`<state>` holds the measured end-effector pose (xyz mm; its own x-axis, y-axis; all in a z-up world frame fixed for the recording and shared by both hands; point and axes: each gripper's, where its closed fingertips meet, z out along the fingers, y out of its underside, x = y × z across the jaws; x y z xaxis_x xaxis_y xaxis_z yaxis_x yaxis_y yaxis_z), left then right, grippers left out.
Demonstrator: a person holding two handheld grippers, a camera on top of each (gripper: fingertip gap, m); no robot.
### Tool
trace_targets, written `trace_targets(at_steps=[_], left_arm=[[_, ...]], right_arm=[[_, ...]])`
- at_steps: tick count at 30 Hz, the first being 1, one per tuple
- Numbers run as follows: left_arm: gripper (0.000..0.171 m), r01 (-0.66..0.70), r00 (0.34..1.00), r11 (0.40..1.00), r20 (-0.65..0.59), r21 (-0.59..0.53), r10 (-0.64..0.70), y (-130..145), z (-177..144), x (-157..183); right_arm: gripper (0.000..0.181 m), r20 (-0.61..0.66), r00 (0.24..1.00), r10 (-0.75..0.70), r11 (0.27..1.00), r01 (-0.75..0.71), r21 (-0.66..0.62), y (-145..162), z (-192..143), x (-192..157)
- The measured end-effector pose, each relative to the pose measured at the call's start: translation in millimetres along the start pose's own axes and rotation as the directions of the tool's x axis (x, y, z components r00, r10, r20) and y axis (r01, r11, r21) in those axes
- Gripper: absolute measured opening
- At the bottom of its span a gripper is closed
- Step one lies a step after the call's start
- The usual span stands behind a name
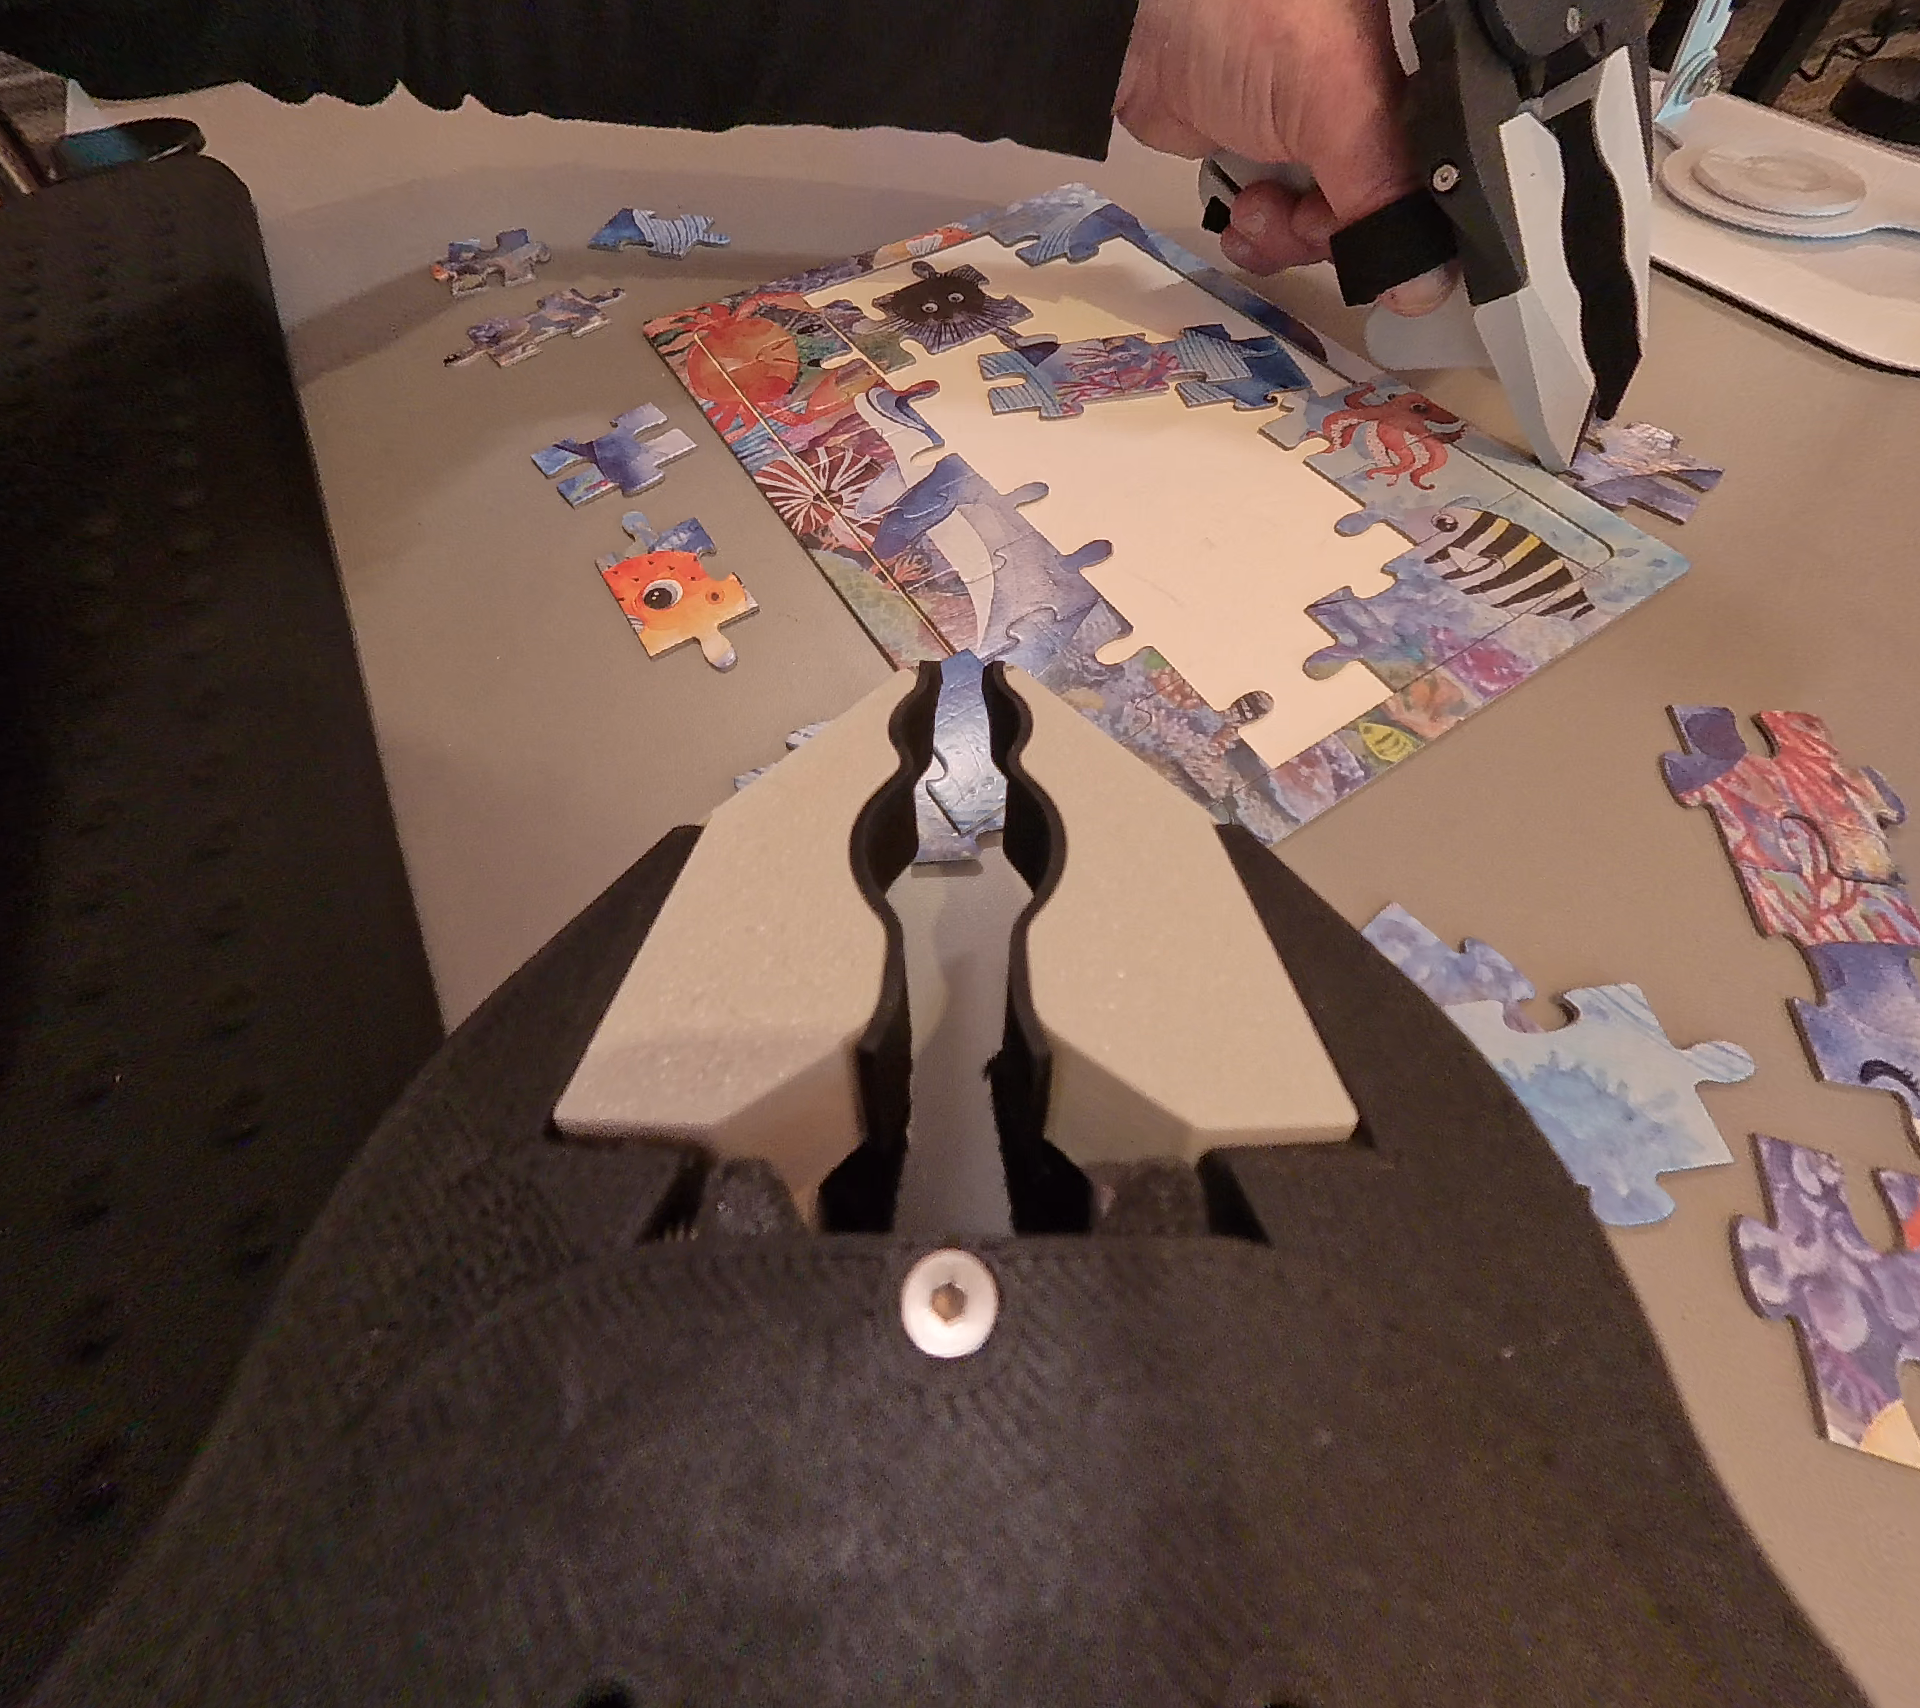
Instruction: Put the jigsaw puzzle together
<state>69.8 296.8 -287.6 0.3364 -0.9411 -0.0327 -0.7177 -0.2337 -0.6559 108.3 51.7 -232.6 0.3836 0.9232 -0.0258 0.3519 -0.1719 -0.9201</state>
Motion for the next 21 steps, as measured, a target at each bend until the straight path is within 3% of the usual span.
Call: trace_targets(at_steps=[7,12,21], left_arm=[[0.031,-0.026,0.999,0.999,0.046,0.026,0.025,-2.8,-5.2,-3.8],[0.031,-0.028,0.998,0.996,0.065,0.082,0.023,-15.8,-26.4,-1.2],[0.031,-0.092,0.995,0.988,0.056,0.127,0.086,-17.2,-71.5,57.6]], right_arm=[[0.008,0.001,1.000,0.001,1.000,-0.001,0.002,-0.3,0.0,-0.1],[0.007,0.000,1.000,0.005,1.000,-0.005,0.010,-1.4,-0.5,0.6],[0.007,-0.029,0.999,0.037,0.999,-0.036,0.035,-4.1,-3.9,9.1]])
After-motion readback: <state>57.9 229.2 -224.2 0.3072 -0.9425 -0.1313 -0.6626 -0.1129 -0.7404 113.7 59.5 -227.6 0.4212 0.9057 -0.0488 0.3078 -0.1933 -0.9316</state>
